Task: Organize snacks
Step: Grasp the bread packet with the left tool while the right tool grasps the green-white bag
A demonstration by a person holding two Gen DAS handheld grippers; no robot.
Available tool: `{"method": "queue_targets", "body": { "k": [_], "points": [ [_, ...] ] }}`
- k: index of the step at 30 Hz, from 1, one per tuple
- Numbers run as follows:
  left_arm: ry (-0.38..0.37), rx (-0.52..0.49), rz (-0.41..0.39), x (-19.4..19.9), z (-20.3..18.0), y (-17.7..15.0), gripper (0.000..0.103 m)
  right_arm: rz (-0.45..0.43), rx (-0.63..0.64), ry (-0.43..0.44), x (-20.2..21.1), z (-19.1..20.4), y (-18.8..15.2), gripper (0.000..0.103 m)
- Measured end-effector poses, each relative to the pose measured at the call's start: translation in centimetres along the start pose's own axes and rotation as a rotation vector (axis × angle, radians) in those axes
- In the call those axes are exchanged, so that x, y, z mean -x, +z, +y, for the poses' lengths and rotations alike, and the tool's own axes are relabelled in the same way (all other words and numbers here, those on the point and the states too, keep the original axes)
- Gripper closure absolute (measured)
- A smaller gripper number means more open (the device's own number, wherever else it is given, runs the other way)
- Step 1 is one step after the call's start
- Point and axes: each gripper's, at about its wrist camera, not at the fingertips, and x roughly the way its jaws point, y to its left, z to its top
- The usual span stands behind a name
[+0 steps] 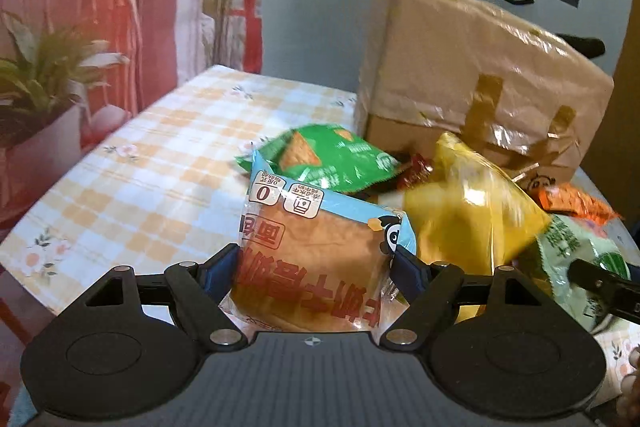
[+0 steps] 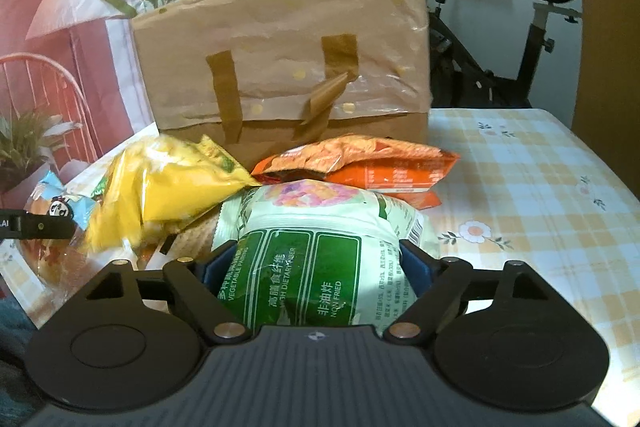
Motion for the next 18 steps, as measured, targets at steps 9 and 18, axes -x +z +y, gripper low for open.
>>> {"method": "queue_targets", "body": {
  "k": [9, 18],
  "points": [
    [0.024, 0.043, -0.056, 1.4, 0.7, 0.2, 0.021, -0.006, 0.012, 0.028, 1.8, 0.6, 0.3, 0.018],
    [0.014, 0.034, -0.087, 1.8, 0.6, 0.1, 0.021, -0.049, 0.055, 0.018, 2.6, 1.5, 0.6, 0.018]
  ]
}}
